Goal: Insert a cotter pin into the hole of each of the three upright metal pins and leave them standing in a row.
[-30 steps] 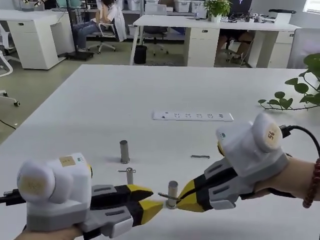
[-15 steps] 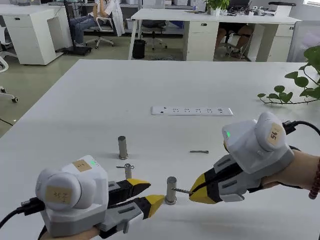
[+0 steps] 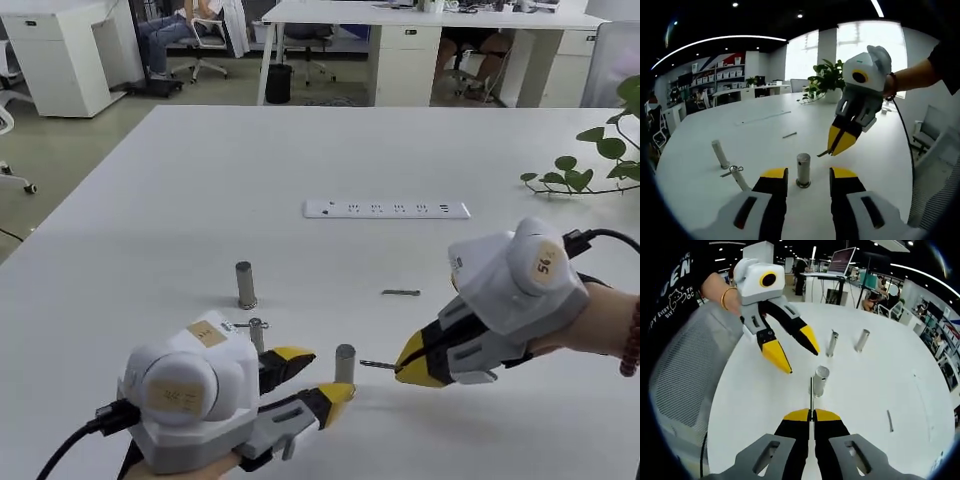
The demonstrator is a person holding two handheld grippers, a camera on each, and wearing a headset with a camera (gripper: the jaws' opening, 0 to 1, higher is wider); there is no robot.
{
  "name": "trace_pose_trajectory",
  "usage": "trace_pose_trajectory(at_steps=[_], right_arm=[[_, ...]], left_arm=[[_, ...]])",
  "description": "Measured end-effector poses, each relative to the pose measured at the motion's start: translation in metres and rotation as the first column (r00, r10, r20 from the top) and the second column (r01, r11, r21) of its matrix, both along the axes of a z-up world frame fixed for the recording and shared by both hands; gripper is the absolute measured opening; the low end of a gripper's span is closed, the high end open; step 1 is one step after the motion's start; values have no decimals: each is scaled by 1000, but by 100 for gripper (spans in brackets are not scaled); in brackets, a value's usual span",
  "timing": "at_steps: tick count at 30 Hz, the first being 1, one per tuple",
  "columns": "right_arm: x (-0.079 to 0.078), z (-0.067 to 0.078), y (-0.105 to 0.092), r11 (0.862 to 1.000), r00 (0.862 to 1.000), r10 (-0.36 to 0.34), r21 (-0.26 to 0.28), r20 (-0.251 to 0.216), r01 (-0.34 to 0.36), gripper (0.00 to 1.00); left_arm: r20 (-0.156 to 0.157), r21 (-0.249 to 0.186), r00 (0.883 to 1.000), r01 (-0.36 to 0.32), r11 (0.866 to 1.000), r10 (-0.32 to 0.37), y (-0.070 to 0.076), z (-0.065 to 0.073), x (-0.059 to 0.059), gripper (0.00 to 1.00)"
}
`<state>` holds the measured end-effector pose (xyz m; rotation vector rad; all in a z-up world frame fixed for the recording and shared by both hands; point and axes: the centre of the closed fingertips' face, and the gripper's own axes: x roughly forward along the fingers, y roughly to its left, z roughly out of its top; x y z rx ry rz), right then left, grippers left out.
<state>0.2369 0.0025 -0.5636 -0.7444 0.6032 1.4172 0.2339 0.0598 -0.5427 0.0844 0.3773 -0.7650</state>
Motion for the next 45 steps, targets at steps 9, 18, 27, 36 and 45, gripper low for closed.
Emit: trace_pose_trajectory(at_steps=[9, 18, 27, 36, 45], right_arm=[[10, -5, -2, 1000, 1000, 10, -8, 15, -10, 0], [15, -9, -2, 1000, 999, 26, -9, 21, -25, 0], [17, -9, 0, 999, 999, 40, 9, 25, -41, 0], [18, -8, 3, 998, 998, 57, 18, 28, -58, 0], [17, -7, 8, 997, 996, 79, 14, 42, -80, 0]], left_arm=[[-26, 17, 1000, -10, 1000, 10, -3, -13, 7, 40], [-31, 32, 1000, -4, 999, 5, -9, -21, 11, 45], [-28, 10, 1000, 2, 1000, -2, -17, -23, 17, 37], [-29, 17, 1000, -7, 1000, 7, -19, -28, 24, 23], [-68, 3, 997, -29, 1000, 29, -15, -36, 28, 13]])
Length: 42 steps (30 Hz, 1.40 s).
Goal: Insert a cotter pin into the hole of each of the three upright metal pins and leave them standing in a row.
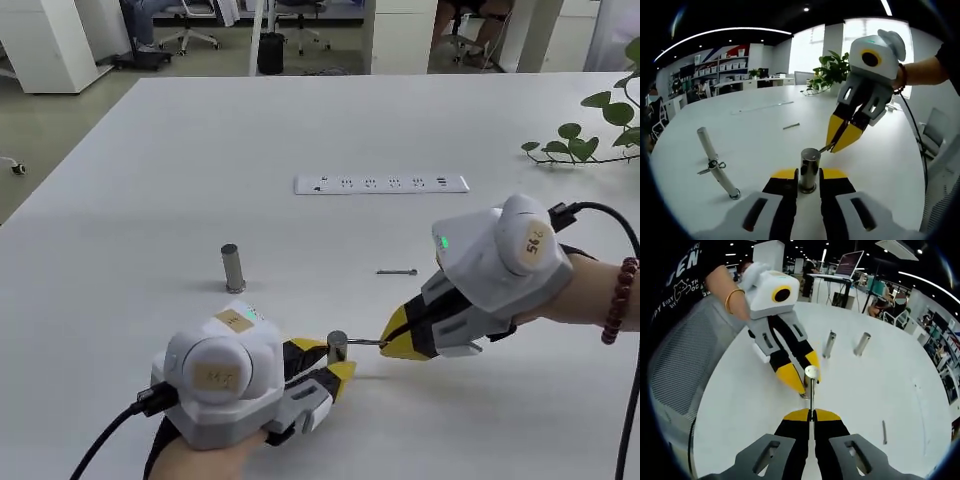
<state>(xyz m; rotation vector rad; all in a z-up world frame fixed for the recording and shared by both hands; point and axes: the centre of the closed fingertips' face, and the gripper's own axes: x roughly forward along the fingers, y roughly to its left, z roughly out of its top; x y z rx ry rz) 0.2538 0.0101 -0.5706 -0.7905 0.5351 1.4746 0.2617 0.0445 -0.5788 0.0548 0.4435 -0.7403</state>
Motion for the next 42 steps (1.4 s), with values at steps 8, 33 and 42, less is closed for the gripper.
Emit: trace_pose_trajectory(at_steps=[8, 33, 42], right_arm=[[1, 0, 2, 999, 999, 32, -16, 23, -31, 0], [1, 4, 9, 997, 997, 74, -36, 31, -73, 0], [-2, 6, 17, 996, 996, 90, -30, 20, -90, 0]], left_arm=[[-5, -3, 1000, 10, 1000, -10, 0, -1, 0, 11], [11, 22, 997, 72, 997, -72, -2, -2, 0, 10], [15, 35, 997, 74, 997, -74, -1, -3, 0, 10]])
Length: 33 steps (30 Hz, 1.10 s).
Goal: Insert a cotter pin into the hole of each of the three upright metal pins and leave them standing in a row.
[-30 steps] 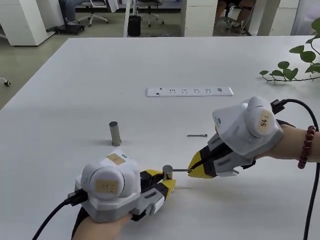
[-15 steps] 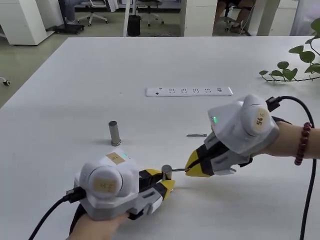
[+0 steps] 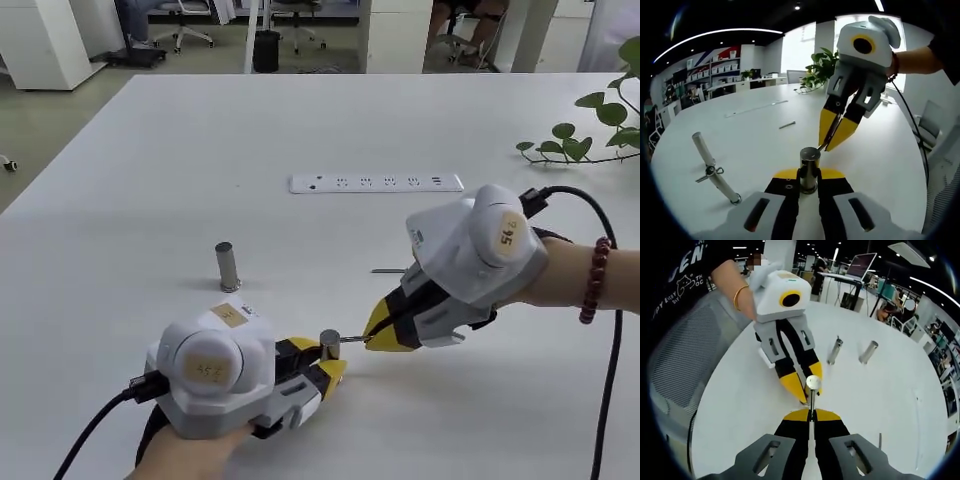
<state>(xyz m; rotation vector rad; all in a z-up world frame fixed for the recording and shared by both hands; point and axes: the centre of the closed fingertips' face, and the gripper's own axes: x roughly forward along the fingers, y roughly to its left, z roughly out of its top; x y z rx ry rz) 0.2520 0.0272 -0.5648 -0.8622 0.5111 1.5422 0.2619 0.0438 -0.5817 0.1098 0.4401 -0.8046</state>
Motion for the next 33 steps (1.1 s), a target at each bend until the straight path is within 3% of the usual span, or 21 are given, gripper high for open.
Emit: trace_pose_trajectory(at_steps=[9, 15, 24, 33], right_arm=[[0, -1, 11, 1000, 1000, 23, -7, 8, -23, 0], [-1, -2, 13, 1000, 1000, 11, -3, -6, -11, 0], [-1, -1, 16, 998, 996, -63, -2, -59, 63, 0], [0, -1, 16, 994, 991, -110, 0, -75, 111, 0]], left_arm=[[2, 5, 1000, 4, 1000, -4, -1, 0, -1, 10], [20, 17, 1000, 5, 1000, -5, -2, 0, -1, 10], [14, 0, 1000, -17, 1000, 17, -2, 1, 0, 10], [7, -14, 999, -39, 999, 39, -2, 1, 0, 10]])
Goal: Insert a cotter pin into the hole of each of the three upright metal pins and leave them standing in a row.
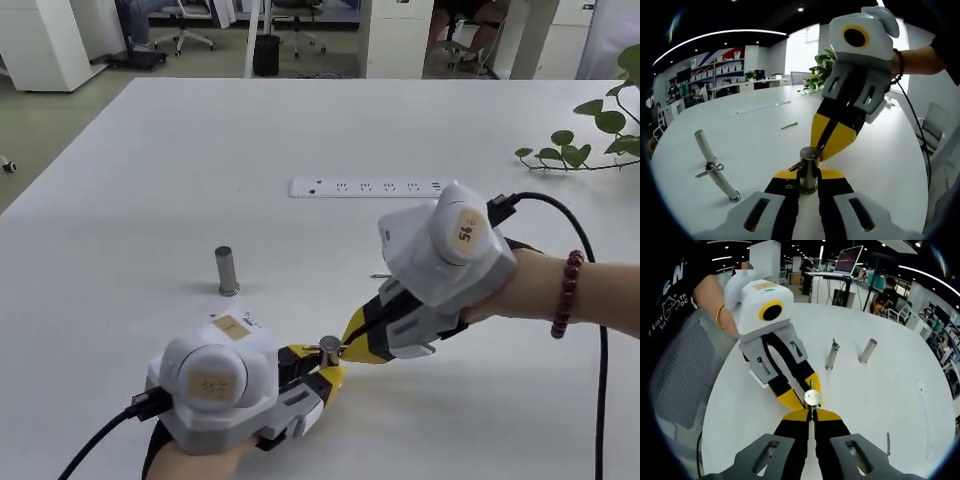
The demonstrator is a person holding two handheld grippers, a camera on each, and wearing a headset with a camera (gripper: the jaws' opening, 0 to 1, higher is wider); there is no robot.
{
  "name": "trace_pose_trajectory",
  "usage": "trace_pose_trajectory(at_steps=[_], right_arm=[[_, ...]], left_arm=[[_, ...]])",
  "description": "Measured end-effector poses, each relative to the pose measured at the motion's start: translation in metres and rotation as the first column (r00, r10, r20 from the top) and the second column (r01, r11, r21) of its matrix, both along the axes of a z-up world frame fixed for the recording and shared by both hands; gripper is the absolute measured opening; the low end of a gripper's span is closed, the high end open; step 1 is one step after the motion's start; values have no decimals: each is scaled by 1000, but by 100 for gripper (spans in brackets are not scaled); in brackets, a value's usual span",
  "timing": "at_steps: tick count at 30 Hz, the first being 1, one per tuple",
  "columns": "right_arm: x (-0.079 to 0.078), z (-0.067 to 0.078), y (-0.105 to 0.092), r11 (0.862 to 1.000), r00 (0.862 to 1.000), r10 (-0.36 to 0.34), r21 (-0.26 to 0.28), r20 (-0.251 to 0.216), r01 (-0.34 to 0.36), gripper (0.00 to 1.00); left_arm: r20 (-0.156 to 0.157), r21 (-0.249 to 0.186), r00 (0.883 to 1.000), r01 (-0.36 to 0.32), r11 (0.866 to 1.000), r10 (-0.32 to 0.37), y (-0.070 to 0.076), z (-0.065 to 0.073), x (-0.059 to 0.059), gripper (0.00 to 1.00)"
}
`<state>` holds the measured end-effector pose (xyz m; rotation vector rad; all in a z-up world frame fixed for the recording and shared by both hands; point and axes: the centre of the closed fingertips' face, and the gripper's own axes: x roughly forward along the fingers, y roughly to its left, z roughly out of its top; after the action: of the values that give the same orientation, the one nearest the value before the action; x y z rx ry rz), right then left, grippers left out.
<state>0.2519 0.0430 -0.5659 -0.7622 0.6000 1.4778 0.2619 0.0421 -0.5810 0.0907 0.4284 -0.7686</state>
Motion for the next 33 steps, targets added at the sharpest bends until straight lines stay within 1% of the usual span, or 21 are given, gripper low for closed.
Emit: trace_pose_trajectory(at_steps=[1, 2, 3, 4, 6, 8, 14, 16, 18, 23, 33], right_arm=[[1, -1, 0, 1000, 1000, -8, -2, 2, 8, 0], [0, -2, -1, 1000, 1000, -9, -7, 0, 9, 3], [0, -3, -2, 1000, 1000, -17, -11, -4, 17, 9], [-1, -3, -3, 1000, 1000, -24, -13, -10, 24, 11], [-2, -2, -4, 1000, 999, -29, -4, -17, 29, 9], [-1, 1, -5, 999, 998, -49, 7, -30, 49, 10], [-1, 6, -10, 998, 998, -61, 14, -32, 62, 7], [-3, 5, -11, 998, 998, -56, 10, -34, 56, 4], [-3, 4, -11, 999, 998, -49, 9, -26, 50, 0], [-3, 5, -10, 999, 999, -41, 13, -13, 41, 0], [-3, 5, -6, 999, 998, -52, 15, -25, 52, 0]], left_arm=[[-1, 0, 1000, 2, 1000, -2, 0, 0, 0, 10], [0, 2, 1000, 6, 1000, -6, 0, 0, 0, 10], [0, 4, 1000, 9, 1000, -9, 0, 0, 0, 10], [-2, 3, 1000, 10, 1000, -10, 0, 0, 0, 10], [-2, 2, 1000, 11, 1000, -11, 0, 0, 0, 10], [-1, 1, 1000, 10, 1000, -10, 0, 0, 0, 10], [5, 1, 1000, 26, 1000, -26, 0, 0, 0, 10], [5, 0, 999, 32, 999, -32, 0, 0, 0, 10], [5, 0, 999, 38, 999, -38, 1, 0, 0, 10], [3, -2, 999, 44, 999, -44, 0, -1, 0, 10], [10, -4, 999, 43, 999, -43, 1, -1, -1, 10]])
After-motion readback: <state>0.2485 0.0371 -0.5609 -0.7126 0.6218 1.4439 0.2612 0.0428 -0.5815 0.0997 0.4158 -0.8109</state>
